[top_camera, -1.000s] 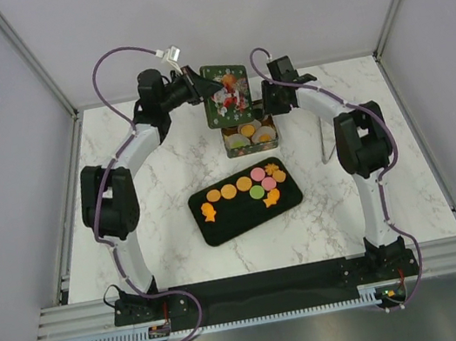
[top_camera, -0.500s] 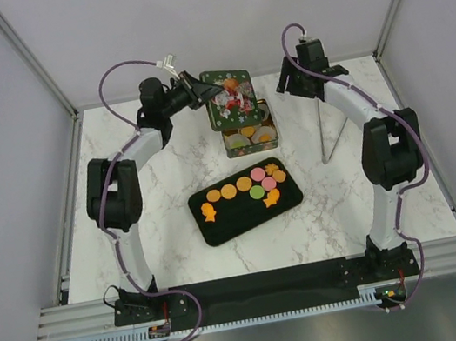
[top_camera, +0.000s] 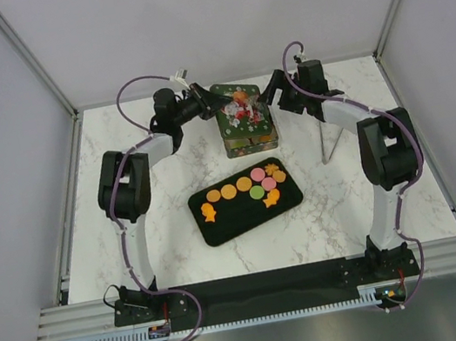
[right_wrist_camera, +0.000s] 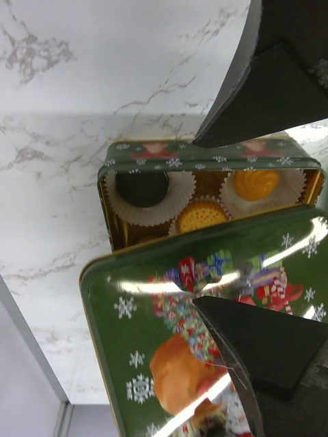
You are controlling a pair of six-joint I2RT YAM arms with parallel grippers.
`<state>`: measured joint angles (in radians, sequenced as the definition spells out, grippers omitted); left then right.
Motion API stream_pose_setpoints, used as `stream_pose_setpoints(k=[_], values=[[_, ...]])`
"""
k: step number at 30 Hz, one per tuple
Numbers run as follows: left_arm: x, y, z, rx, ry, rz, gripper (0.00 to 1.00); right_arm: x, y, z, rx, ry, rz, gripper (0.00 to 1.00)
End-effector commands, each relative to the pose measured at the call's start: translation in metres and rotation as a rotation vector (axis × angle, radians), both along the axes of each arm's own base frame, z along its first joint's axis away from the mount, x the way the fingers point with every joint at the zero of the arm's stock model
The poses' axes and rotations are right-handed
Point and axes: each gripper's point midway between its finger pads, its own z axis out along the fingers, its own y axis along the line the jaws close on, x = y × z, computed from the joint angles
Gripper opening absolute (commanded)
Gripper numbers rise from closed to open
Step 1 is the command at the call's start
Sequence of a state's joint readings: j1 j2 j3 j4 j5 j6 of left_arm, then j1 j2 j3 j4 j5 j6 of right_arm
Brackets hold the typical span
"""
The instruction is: Pack the cookies
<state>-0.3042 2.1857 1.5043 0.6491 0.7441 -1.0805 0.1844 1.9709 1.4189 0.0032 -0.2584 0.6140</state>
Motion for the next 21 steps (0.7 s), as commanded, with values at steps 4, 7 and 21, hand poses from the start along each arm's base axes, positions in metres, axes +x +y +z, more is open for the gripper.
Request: stream_pose_setpoints(k=[4, 7, 21], values=[[0.002, -0.017, 0.019, -0.084, -0.027, -0.047, 0.06, 0.01, 0.025, 0.004, 0.162, -0.07, 0.072, 0.98], [0.004, -0.023, 0.012, -0.097, -0.007, -0.053, 0.06, 0.011, 0.029, -0.002, 0.191, -0.067, 0.074, 0.98], [0.013, -0.026, -0.007, -0.142, 0.057, -0.049, 0.11, 0.01, 0.034, -0.032, 0.216, -0.009, 0.092, 0.98]])
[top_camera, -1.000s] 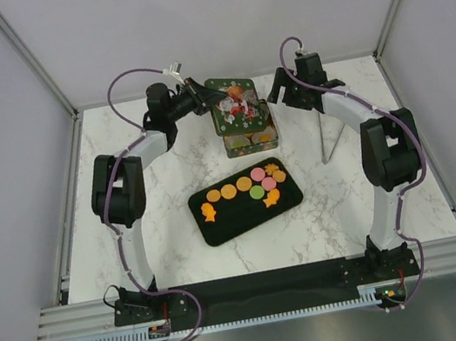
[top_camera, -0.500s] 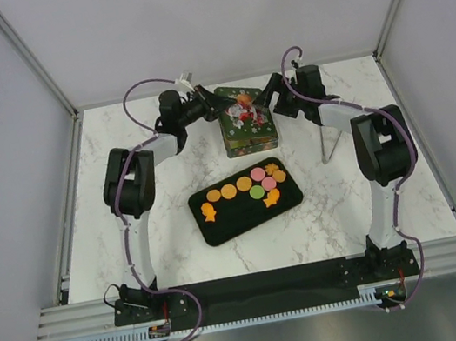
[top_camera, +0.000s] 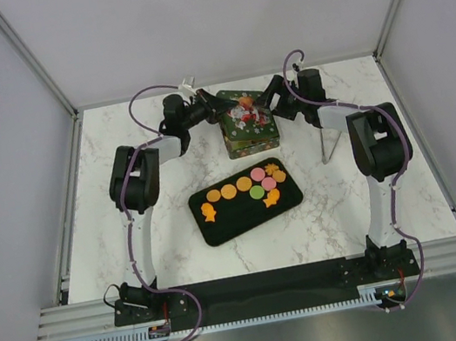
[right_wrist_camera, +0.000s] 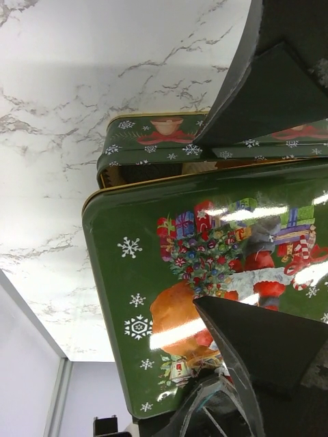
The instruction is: Pack the cookies
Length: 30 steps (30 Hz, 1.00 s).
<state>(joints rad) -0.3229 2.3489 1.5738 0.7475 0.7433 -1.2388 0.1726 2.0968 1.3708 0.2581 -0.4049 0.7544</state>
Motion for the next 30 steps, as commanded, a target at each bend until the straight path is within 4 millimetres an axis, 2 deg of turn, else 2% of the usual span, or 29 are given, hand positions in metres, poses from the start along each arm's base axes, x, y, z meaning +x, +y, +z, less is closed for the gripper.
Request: stream_pose_setpoints(k=[1, 12, 19, 30], values=[[0.0, -0.009, 0.032, -0.065, -0.074, -0.029, 0.12, -0.002, 0.011, -0.005, 0.027, -0.001, 0.042, 0.97], [-0.002, -0.001, 0.047, -0.188, -0.043, -0.032, 0.1, 0.0, 0.012, 0.01, 0.031, -0.015, 0.048, 0.97], [-0.002, 0.0, 0.042, -0.183, -0.03, -0.021, 0.1, -0.001, 0.013, 0.006, 0.032, -0.004, 0.051, 0.97], [-0.004, -0.009, 0.036, -0.198, -0.037, -0.033, 0.12, -0.001, 0.012, 0.012, 0.026, -0.019, 0.052, 0.98]])
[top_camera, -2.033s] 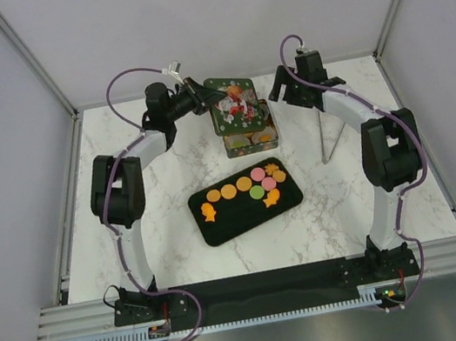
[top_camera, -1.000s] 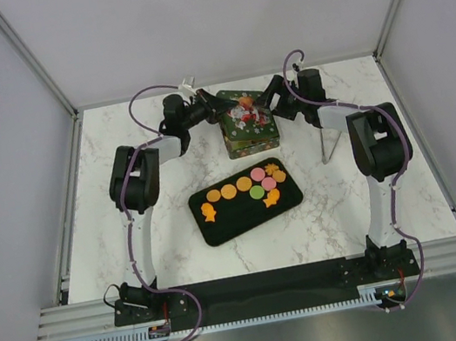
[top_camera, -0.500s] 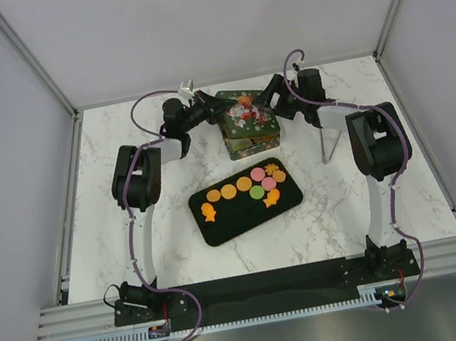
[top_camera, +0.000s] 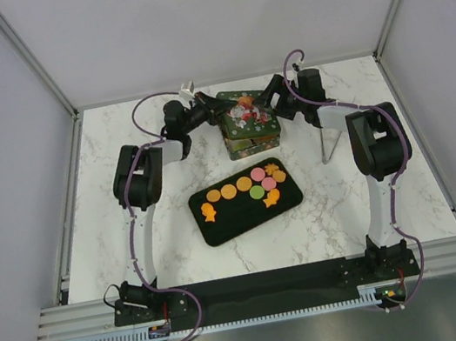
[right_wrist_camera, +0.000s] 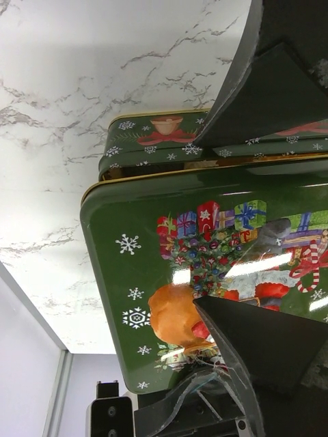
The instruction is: Pack the cookies
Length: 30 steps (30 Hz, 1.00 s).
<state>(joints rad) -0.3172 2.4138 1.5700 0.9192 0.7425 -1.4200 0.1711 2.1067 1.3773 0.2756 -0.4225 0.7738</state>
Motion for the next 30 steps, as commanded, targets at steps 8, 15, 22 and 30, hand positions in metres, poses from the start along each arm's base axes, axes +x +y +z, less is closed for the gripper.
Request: stream_pose_setpoints(k=[8, 15, 22, 30], values=[[-0.006, -0.012, 0.029, -0.07, -0.077, -0.024, 0.12, -0.004, 0.01, 0.007, -0.001, -0.012, 0.052, 0.98], [-0.005, -0.014, 0.015, -0.055, -0.049, -0.014, 0.12, -0.004, 0.01, 0.002, -0.002, -0.003, 0.055, 0.98], [-0.003, -0.014, 0.004, -0.048, -0.027, -0.007, 0.12, -0.005, 0.011, -0.014, 0.003, 0.026, 0.064, 0.98], [0.003, -0.01, -0.001, -0.046, -0.017, 0.01, 0.12, -0.006, 0.01, -0.021, -0.007, 0.037, 0.06, 0.98]])
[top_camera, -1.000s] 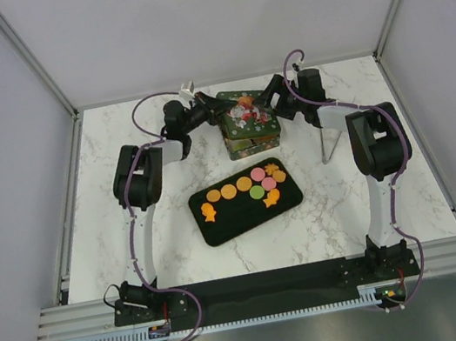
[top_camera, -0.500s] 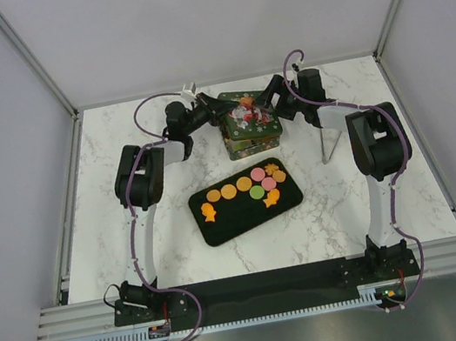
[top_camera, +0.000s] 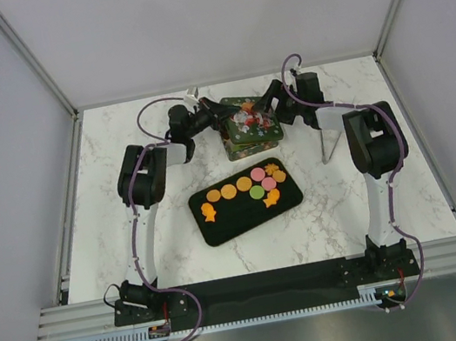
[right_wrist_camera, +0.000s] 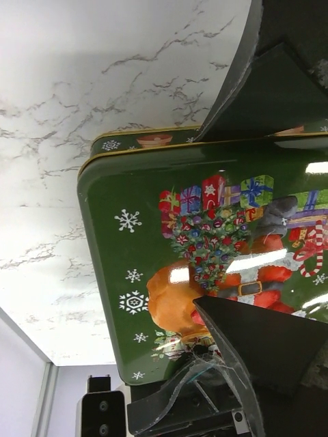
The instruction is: Pack the cookies
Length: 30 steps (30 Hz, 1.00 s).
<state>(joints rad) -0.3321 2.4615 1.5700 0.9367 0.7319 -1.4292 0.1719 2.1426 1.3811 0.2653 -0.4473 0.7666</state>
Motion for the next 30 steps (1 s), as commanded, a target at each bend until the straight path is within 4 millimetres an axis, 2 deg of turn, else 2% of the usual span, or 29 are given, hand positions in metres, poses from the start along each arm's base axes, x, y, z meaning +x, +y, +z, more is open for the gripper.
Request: stream_pose_setpoints(k=[1, 10, 13, 18, 23, 30], values=[[0.006, -0.002, 0.024, -0.052, -0.054, 0.013, 0.12, -0.001, 0.007, 0.0, -0.005, -0.008, 0.036, 0.98], [0.01, 0.007, 0.026, -0.065, -0.052, 0.03, 0.12, 0.0, 0.006, 0.001, -0.016, -0.004, 0.037, 0.96], [0.009, 0.008, 0.025, -0.068, -0.05, 0.03, 0.12, -0.001, 0.008, 0.0, -0.008, 0.001, 0.044, 0.91], [0.008, 0.01, 0.026, -0.067, -0.053, 0.025, 0.2, 0.0, 0.008, 0.0, -0.006, 0.003, 0.043, 0.74], [0.007, 0.017, 0.025, -0.062, -0.053, 0.029, 0.31, 0.001, 0.008, -0.002, -0.008, 0.009, 0.04, 0.7], [0.005, 0.026, 0.027, -0.045, -0.065, 0.032, 0.4, 0.002, 0.008, -0.007, -0.011, 0.018, 0.039, 0.68]])
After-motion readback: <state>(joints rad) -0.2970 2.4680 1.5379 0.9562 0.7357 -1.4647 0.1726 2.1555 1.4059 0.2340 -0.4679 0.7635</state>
